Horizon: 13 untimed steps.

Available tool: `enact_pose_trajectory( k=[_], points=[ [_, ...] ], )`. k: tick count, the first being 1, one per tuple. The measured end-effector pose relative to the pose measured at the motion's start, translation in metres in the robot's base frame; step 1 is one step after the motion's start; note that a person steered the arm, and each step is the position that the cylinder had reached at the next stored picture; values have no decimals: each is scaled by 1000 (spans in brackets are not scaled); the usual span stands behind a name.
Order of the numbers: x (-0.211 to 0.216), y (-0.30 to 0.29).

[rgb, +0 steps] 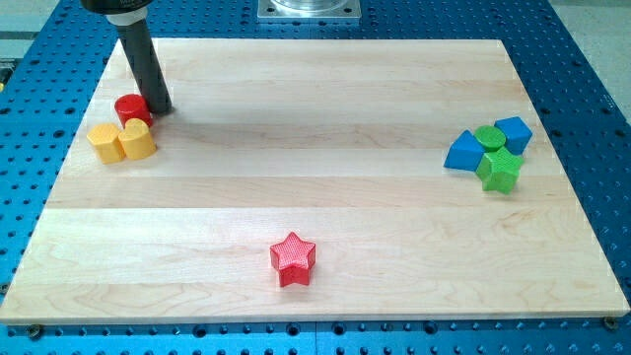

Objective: Move the red star into the yellow blocks

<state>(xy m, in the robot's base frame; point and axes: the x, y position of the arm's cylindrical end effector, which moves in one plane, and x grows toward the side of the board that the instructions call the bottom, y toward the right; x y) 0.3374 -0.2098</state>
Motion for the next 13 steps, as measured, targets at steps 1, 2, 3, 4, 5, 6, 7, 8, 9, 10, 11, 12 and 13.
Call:
enact_pose_trajectory(
  k=[1, 2, 3, 4, 5, 6, 7, 8, 9, 10, 11, 12, 13],
  points=[
    [17, -11],
    [17, 66],
    [70, 180],
    [181, 234],
    [225, 305],
    [231, 277],
    [231, 207],
    [281, 239],
    [265, 187],
    [225, 119],
    [183, 52],
    [217, 66],
    [197, 101]
  ],
)
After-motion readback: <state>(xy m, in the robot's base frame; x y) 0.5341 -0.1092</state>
